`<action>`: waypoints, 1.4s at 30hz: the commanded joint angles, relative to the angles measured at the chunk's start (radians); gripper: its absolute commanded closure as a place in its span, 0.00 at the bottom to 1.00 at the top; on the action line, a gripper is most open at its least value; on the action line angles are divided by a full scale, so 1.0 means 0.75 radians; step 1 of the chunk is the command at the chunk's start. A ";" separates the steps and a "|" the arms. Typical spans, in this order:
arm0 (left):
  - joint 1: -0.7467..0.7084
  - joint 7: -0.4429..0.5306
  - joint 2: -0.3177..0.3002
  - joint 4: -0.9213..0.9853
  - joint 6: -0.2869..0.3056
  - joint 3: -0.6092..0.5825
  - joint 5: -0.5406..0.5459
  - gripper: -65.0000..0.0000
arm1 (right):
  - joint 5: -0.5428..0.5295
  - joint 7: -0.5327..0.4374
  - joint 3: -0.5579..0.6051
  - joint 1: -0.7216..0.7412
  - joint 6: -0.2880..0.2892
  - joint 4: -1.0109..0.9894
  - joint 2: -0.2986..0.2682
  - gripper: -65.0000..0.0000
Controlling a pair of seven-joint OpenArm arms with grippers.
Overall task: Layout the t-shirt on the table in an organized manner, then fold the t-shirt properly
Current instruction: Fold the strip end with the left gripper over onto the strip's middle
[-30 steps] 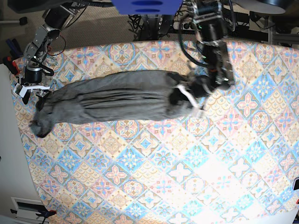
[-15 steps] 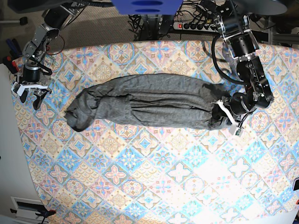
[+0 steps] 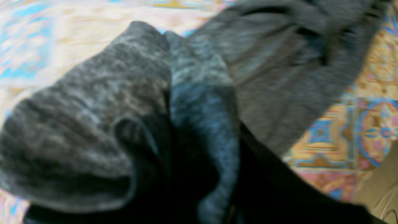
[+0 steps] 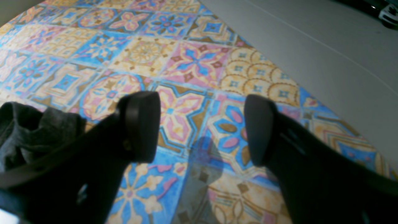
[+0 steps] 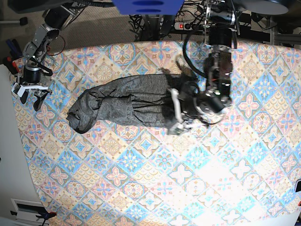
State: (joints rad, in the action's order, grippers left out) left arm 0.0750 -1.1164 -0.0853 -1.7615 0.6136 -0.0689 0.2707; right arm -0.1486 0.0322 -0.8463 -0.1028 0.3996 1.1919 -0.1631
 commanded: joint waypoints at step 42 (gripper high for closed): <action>-0.013 0.516 0.239 -0.122 -0.081 -0.263 -0.258 0.61 | -0.026 -0.011 0.002 -0.062 0.074 0.255 0.000 0.37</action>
State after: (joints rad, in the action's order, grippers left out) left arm 0.0448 -0.7551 0.0849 -1.8317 0.5526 -0.2592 0.0666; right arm -0.1555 0.0418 -0.8429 -0.1501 0.4484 1.3685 -0.1593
